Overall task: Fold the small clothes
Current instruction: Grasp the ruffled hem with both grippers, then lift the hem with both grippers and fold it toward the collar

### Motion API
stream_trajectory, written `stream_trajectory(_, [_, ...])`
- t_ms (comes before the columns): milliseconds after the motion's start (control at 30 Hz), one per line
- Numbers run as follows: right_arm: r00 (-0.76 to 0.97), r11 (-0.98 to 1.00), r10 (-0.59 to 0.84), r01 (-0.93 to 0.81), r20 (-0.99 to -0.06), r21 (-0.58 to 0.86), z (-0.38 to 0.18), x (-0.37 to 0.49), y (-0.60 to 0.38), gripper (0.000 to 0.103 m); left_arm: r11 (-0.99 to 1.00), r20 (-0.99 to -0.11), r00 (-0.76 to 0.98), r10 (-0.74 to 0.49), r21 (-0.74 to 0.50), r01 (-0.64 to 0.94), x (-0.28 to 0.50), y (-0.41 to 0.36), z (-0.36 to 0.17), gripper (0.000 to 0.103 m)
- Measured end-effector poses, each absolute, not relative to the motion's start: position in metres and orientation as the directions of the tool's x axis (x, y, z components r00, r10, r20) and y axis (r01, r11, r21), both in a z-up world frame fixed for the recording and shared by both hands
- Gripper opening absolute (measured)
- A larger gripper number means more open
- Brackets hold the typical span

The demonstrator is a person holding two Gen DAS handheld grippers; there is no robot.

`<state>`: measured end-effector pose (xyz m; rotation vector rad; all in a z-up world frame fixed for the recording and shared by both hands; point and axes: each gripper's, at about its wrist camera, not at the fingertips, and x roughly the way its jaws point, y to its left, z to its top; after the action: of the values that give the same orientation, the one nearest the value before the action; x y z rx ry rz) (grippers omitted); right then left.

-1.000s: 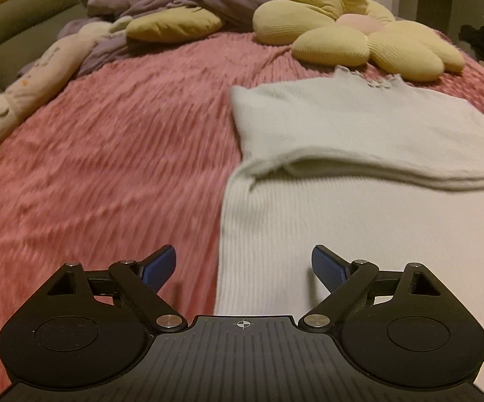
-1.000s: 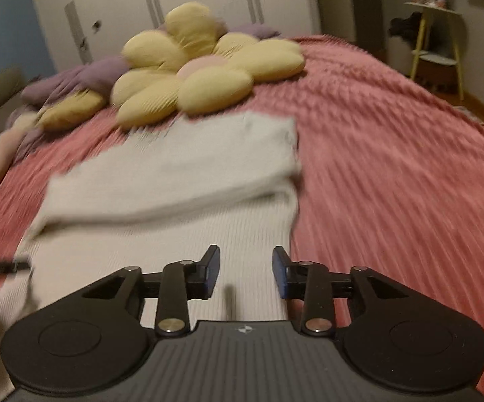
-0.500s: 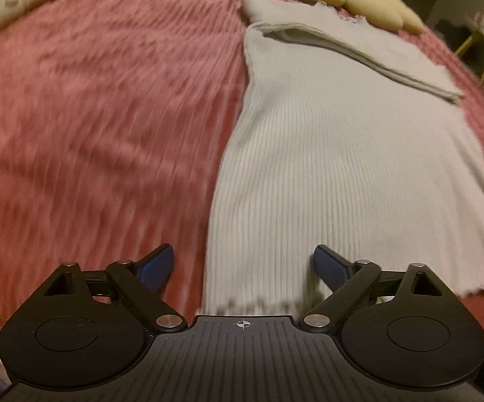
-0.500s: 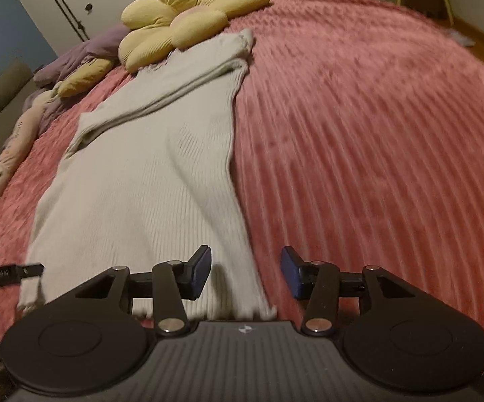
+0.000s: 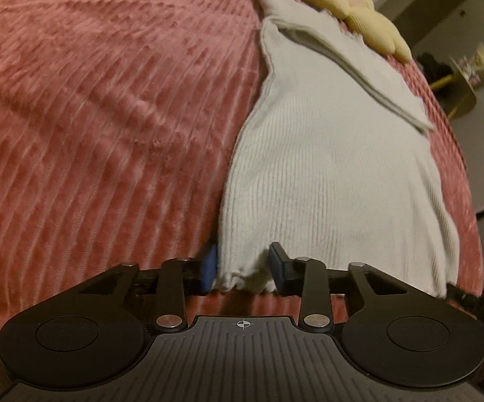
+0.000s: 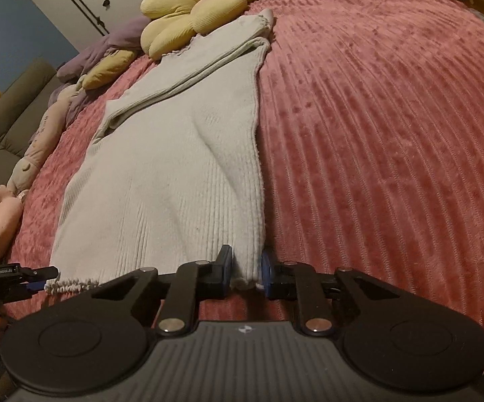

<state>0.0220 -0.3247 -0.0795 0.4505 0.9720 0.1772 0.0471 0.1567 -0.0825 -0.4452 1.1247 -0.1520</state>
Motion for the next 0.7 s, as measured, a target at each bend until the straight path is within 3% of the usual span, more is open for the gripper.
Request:
stream_trajectory(167, [0.533,0.884,0.369,0.051,-0.761,0.464,-0.082,0.025,-0.325,0.019,0.893,-0.828,0.409,-0.383,-0.445,-0.067,0.049,0.160,-0.083,0.038])
stream_trajectory(233, [0.528,0.881,0.373,0.056,-0.763,0.470,-0.083,0.028,-0.326,0.019,0.880,-0.817,0.401,-0.415,-0.472,-0.050,0.049,0.160,-0.084,0.052])
stream_trajectory(333, [0.518,0.881,0.378,0.054,-0.767,0.470,-0.085,0.030,-0.326,0.019,0.877,-0.813,0.385,-0.436,-0.481,-0.022,0.053,0.157,-0.086,0.055])
stream_trajectory(400, [0.514,0.882,0.378,0.054,-0.770,0.469,-0.086,0.031,-0.326,0.019,0.878,-0.818,0.376,-0.436,-0.479,-0.025,0.055,0.156,-0.086,0.048])
stream_trajectory(433, [0.513,0.884,0.376,0.050,-0.772,0.464,-0.085,0.031,-0.325,0.018,0.879,-0.819,0.373,-0.436,-0.477,-0.021,0.057,0.156,-0.085,0.031])
stream_trajectory(467, [0.511,0.887,0.375,0.043,-0.773,0.459,-0.084,0.032,-0.324,0.014,0.880,-0.823,0.364,-0.436,-0.474,-0.019,0.059,0.156,-0.085,0.020])
stream_trajectory(700, [0.509,0.852,0.444,0.016,-0.738,0.524,-0.076,0.038,-0.325,0.012,0.861,-0.808,0.358,-0.469,-0.508,-0.019,0.062,0.161,-0.081,0.012])
